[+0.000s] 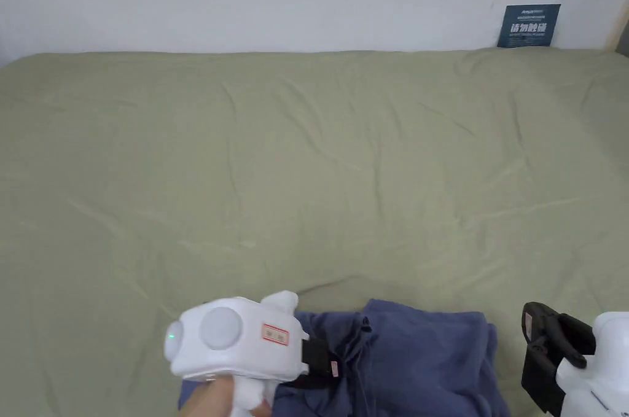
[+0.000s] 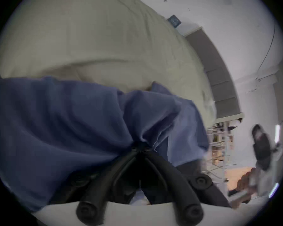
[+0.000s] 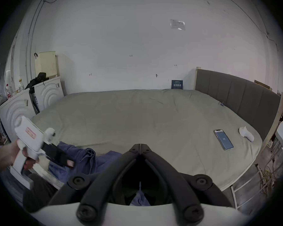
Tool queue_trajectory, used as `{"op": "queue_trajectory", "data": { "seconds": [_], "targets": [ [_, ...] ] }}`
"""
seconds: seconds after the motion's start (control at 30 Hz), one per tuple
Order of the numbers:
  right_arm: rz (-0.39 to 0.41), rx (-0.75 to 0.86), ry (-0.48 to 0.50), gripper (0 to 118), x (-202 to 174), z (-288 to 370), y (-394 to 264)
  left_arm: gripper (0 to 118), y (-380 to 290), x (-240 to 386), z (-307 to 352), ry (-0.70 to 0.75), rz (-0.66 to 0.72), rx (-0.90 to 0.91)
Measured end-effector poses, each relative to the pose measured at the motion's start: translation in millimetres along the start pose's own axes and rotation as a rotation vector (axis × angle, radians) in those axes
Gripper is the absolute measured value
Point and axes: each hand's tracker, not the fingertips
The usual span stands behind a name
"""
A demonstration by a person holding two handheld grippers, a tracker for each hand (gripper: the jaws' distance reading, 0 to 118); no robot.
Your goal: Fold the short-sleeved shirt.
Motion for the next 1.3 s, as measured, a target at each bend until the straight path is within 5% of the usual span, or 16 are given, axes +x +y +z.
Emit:
{"op": "queue_trajectory", "data": {
  "seconds": [0.17, 0.37, 0.57, 0.6, 0.67, 0.7, 0.97, 1.0, 1.03, 1.07, 1.1, 1.17, 1.3],
  "targets": [
    [0.012, -0.011, -0.002, 0, -2, 1, 0, 0, 5, -9, 40, -0.074, 0.001, 0.025],
    [0.022, -0.002, 0.01, 0, -12, -5, 6, 0, 1, -69, 158, 0.013, 0.025, 0.197],
    [0.045, 0.048, 0.008, 0, -26, -7, 16, 1, -1, -131, 176, 0.09, 0.081, 0.139],
    [0.049, 0.049, 0.006, 0, -27, -7, 18, 21, -2, -131, 171, 0.032, 0.085, 0.123],
    [0.047, 0.048, 0.006, 0, -29, -8, 19, 103, 0, -141, 161, -0.086, 0.109, 0.11],
    [0.045, 0.045, 0.005, 0, -29, -8, 20, 118, 2, -144, 152, -0.14, 0.122, 0.078],
    [0.074, 0.057, -0.041, 0, -29, 0, 27, 118, 17, -147, 111, -0.408, 0.18, 0.079],
    [0.074, 0.066, -0.046, 0, -27, 2, 30, 106, 18, -144, 105, -0.393, 0.18, 0.07],
    [0.07, 0.078, -0.053, 0, -25, 4, 34, 69, 18, -139, 103, -0.346, 0.175, 0.071],
    [0.063, 0.096, -0.063, 0, -24, 6, 38, 11, 17, -135, 99, -0.231, 0.164, 0.063],
    [0.061, 0.106, -0.065, 0, -23, 8, 42, 12, 14, -133, 100, -0.167, 0.164, 0.086],
    [0.059, 0.134, -0.073, 0, -20, 14, 50, 12, 18, -143, 105, -0.284, 0.218, 0.087],
    [0.069, 0.173, -0.067, 0, -16, 24, 65, 12, 11, -149, 154, -0.134, 0.224, 0.253]
  ]
}}
